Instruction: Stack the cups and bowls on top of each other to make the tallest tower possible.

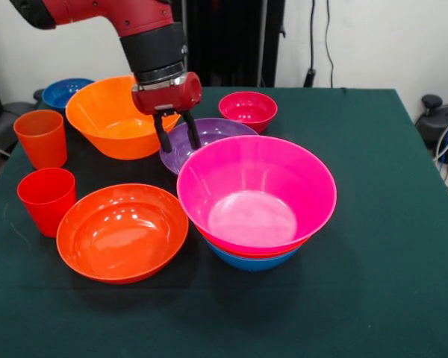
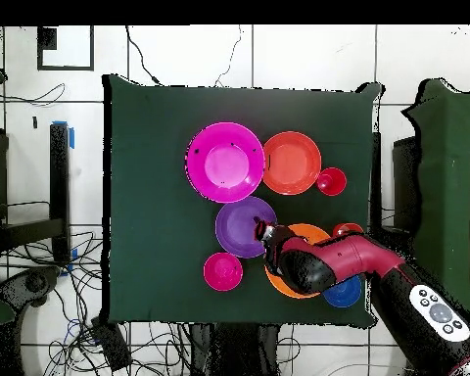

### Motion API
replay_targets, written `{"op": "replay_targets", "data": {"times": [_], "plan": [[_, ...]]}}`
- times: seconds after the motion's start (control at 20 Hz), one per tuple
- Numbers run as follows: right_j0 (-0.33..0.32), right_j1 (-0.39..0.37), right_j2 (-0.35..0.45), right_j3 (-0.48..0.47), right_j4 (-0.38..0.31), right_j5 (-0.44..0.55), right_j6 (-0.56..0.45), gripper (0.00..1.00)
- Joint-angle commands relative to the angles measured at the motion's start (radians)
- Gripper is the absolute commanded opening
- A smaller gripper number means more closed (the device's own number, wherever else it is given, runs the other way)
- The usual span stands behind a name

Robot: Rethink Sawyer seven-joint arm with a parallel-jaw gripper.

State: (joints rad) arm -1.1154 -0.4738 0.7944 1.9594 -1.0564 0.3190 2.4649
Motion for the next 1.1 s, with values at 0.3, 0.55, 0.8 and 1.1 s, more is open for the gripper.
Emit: {"op": "replay_targets", "data": {"times": [0.3,0.55,0.8,1.1], "plan": [[-0.013,0.034,-0.037,-0.092,-0.061,0.180,-0.446,1.00],[-0.028,0.018,-0.031,-0.099,-0.034,0.198,-0.492,1.00],[-0.051,-0.007,-0.024,-0.088,-0.009,0.212,-0.546,1.00],[-0.049,0.011,-0.034,-0.103,-0.004,0.208,-0.565,1.00]]}}
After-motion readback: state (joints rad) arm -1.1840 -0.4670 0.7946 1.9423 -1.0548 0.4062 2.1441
